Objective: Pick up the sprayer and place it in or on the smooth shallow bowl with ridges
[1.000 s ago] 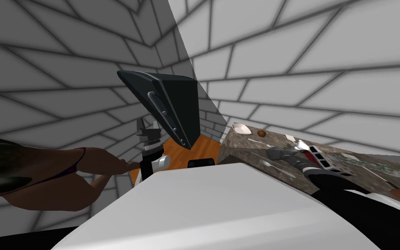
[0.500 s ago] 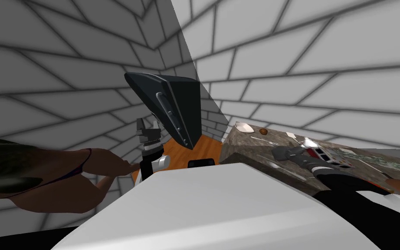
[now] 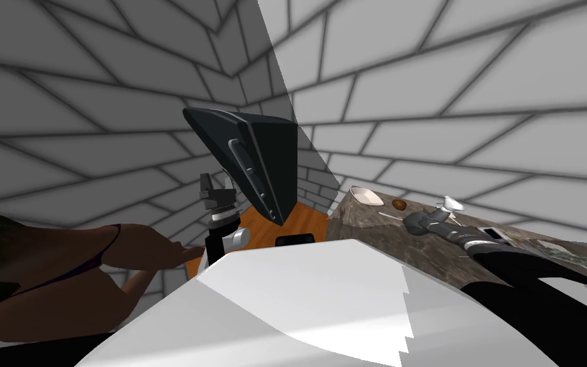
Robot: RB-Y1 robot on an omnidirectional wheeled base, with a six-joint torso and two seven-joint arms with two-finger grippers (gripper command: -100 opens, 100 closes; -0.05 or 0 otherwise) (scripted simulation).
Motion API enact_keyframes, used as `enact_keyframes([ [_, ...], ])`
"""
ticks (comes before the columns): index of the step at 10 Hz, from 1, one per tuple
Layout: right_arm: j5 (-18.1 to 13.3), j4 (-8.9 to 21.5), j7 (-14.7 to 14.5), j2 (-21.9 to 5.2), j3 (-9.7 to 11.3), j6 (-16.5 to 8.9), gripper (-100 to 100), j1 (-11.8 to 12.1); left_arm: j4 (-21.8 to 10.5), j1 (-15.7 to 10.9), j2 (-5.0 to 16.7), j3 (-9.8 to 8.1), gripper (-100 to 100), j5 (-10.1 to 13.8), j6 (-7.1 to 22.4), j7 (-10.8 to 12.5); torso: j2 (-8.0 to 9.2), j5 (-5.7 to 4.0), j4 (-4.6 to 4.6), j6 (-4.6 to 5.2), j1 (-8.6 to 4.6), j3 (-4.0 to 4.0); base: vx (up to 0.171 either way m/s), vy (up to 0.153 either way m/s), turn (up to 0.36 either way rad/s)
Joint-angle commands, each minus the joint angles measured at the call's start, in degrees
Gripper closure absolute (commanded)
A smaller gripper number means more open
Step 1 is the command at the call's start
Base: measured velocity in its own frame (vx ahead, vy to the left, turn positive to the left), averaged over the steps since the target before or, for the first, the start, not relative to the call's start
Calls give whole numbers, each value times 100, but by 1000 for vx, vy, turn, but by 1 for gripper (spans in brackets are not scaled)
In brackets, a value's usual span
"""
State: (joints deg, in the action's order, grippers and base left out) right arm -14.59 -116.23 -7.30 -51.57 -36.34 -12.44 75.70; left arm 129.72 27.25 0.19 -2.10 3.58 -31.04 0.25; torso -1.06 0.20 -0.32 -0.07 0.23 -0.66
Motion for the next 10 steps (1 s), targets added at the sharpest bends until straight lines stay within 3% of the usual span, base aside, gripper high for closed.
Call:
enact_keyframes([
  [1, 117, -37, 175, -79, -82, -10, 100, 88, 0, 0, 0, 0, 0, 0, 0, 0, 0, 0, 0, 0, 0, 0, 226, -37, 37],
  [10, 643, -208, 1016, -378, -402, -31, 100, 450, -9, 17, 0, 7, 0, -2, -1, 1, 2, -22, 16, 12, -6, 7, 182, -36, 47],
])
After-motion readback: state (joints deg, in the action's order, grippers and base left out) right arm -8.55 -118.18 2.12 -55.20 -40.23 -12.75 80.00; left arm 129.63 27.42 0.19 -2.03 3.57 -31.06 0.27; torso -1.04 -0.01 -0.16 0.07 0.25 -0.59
